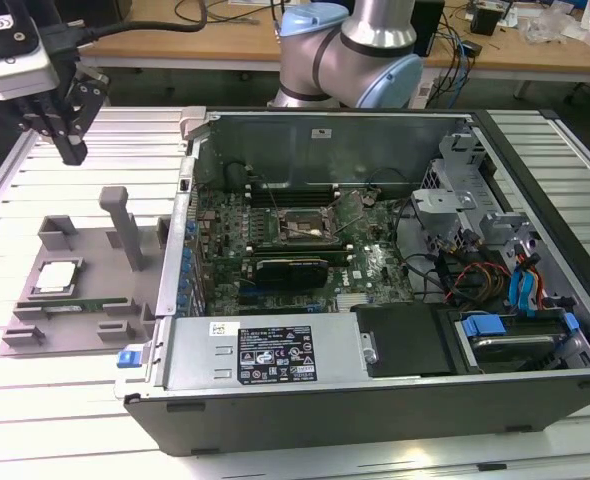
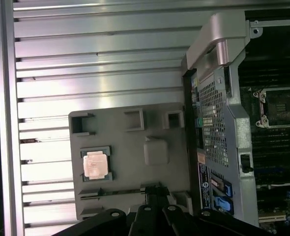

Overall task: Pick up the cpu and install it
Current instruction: 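Reach for the cpu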

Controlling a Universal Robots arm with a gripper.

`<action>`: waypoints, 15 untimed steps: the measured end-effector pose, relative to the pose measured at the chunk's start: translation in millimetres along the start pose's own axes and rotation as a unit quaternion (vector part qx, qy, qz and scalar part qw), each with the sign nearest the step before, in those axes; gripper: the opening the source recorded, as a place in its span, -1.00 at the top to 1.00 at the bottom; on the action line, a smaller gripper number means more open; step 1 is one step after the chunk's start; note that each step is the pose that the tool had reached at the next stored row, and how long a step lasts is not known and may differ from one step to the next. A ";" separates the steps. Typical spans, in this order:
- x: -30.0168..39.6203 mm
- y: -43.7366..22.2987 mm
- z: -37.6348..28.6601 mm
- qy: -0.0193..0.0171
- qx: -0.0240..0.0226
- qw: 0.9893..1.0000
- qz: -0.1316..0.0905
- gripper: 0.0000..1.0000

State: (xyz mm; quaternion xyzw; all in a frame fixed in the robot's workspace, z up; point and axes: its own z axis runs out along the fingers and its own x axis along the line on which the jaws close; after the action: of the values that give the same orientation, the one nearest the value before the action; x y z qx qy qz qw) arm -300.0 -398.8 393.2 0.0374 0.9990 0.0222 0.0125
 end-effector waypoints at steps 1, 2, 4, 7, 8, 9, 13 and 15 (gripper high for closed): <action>3.4 -0.3 -0.1 0.000 0.000 1.000 0.000 0.79; 5.0 -0.4 -0.1 0.000 0.000 1.000 0.000 0.79; 8.8 -0.7 -0.2 0.000 0.000 1.000 0.000 0.79; 14.2 -1.1 -0.4 0.000 0.000 1.000 0.000 0.79; 17.3 -1.3 -0.4 0.000 0.000 1.000 0.000 0.79; 19.6 -1.5 -0.5 0.000 0.000 1.000 0.000 0.79; 27.2 -2.0 -0.7 0.000 0.000 1.000 0.000 0.79; 30.4 -2.3 -0.8 0.000 0.000 1.000 0.000 0.79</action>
State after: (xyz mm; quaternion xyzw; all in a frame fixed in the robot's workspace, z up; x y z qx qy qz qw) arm -330.6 -398.8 393.2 0.0374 0.9990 0.0222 0.0125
